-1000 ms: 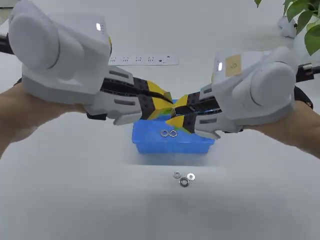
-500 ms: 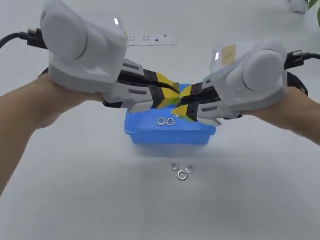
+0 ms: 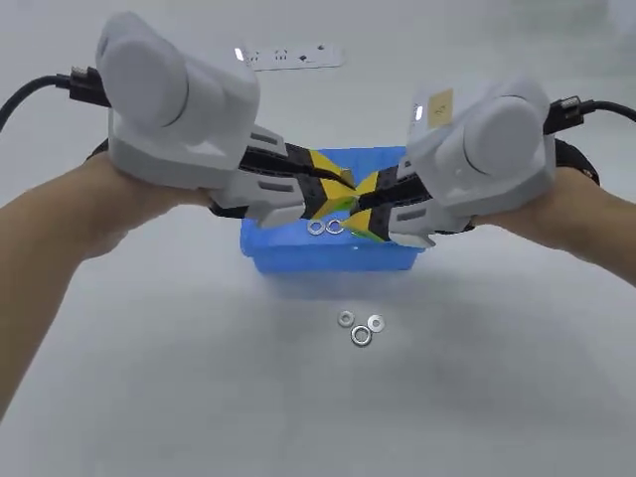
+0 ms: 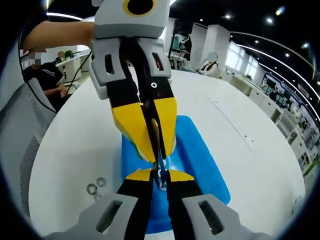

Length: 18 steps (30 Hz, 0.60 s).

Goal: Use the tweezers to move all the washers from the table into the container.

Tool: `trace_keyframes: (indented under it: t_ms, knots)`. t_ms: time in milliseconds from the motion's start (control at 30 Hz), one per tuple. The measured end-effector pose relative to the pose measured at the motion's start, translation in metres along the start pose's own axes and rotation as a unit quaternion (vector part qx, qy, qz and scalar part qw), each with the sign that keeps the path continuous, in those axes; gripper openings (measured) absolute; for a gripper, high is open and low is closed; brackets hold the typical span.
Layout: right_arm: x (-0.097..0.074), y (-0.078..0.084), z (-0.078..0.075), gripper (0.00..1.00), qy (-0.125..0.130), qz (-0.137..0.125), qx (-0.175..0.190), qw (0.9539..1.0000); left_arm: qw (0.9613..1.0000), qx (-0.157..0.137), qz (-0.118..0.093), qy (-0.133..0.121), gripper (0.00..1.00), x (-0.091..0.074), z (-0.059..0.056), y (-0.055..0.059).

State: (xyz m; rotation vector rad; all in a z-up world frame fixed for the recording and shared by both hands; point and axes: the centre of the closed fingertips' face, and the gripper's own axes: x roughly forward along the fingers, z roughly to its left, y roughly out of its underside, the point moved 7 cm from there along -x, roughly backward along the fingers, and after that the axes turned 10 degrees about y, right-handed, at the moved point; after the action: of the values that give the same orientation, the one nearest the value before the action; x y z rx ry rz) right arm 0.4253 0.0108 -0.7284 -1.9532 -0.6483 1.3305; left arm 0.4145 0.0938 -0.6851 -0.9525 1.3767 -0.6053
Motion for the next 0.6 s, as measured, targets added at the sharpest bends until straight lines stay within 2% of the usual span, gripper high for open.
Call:
trace_keyframes:
  t_ms: [267,400,500,600]
  knots:
    - [-0.002,0.000,0.001,0.12,0.002,-0.001,0.010,0.9999,1.0000,0.002,0.007,-0.002,0.07,-0.001,-0.001,-0.001]
    - [-0.006,-0.003,0.001,0.12,0.004,-0.001,0.001,1.0000,0.9999,0.010,0.008,-0.002,0.07,-0.004,-0.004,-0.004]
    - [-0.012,-0.007,0.003,0.12,0.000,-0.011,-0.003,0.9999,0.9995,0.028,0.012,0.000,0.07,-0.008,-0.010,-0.009]
    - [-0.019,-0.013,0.006,0.12,-0.011,-0.028,-0.007,0.9995,0.9993,0.036,0.004,0.000,0.07,-0.016,-0.017,-0.016]
